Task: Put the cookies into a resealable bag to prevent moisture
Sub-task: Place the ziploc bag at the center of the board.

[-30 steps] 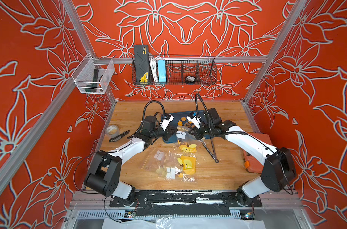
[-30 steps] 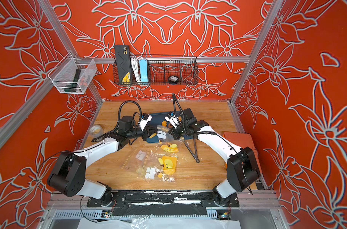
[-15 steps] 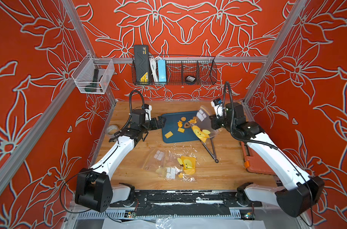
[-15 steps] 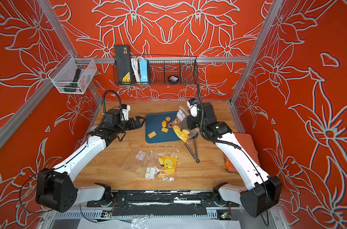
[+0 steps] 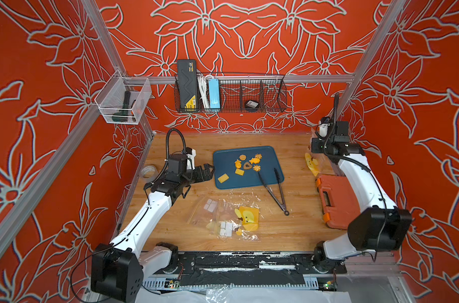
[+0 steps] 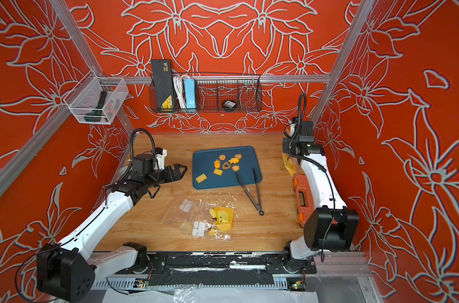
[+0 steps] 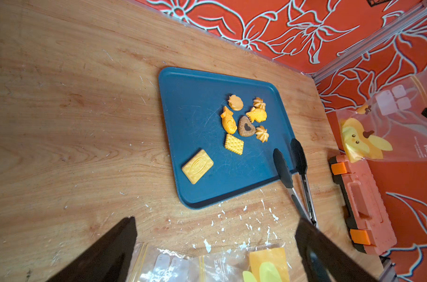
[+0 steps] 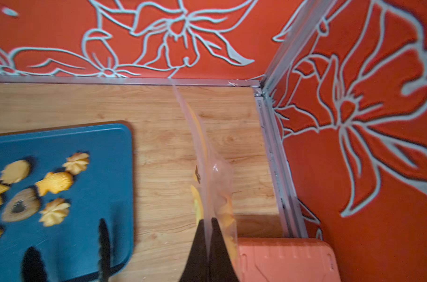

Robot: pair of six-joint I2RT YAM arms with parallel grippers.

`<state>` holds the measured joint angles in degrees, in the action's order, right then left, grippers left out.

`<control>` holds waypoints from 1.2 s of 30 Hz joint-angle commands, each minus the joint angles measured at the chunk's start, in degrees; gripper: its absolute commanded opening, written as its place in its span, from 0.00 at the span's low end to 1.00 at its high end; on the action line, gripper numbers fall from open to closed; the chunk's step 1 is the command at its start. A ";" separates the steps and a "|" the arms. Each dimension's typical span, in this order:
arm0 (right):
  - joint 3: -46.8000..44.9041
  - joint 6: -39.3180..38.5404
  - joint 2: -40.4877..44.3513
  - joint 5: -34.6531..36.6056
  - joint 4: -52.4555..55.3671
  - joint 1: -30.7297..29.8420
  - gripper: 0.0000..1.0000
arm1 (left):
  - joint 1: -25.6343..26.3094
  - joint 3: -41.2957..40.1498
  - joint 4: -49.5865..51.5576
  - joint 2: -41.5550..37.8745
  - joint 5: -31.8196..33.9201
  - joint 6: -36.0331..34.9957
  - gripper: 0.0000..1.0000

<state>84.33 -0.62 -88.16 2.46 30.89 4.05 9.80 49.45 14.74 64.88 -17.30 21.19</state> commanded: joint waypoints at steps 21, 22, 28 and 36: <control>7.73 0.42 -14.07 -5.75 -1.50 9.04 0.14 | 0.13 0.49 4.00 -2.05 0.07 -2.96 1.00; 7.95 0.73 -13.50 -5.80 -1.13 9.09 0.25 | 0.13 0.61 4.50 -2.04 0.79 -2.70 1.00; 4.16 6.47 -2.99 -10.18 -3.24 7.20 0.71 | 1.00 1.76 9.77 -3.49 6.00 0.28 1.00; -15.12 10.84 17.07 -1.77 -3.91 -13.51 0.70 | 12.87 -1.83 14.52 -10.86 16.51 6.94 1.00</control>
<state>75.92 6.52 -74.59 -0.93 25.78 -4.34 19.18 49.04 25.52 56.45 -6.50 24.18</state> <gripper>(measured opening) 0.707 0.998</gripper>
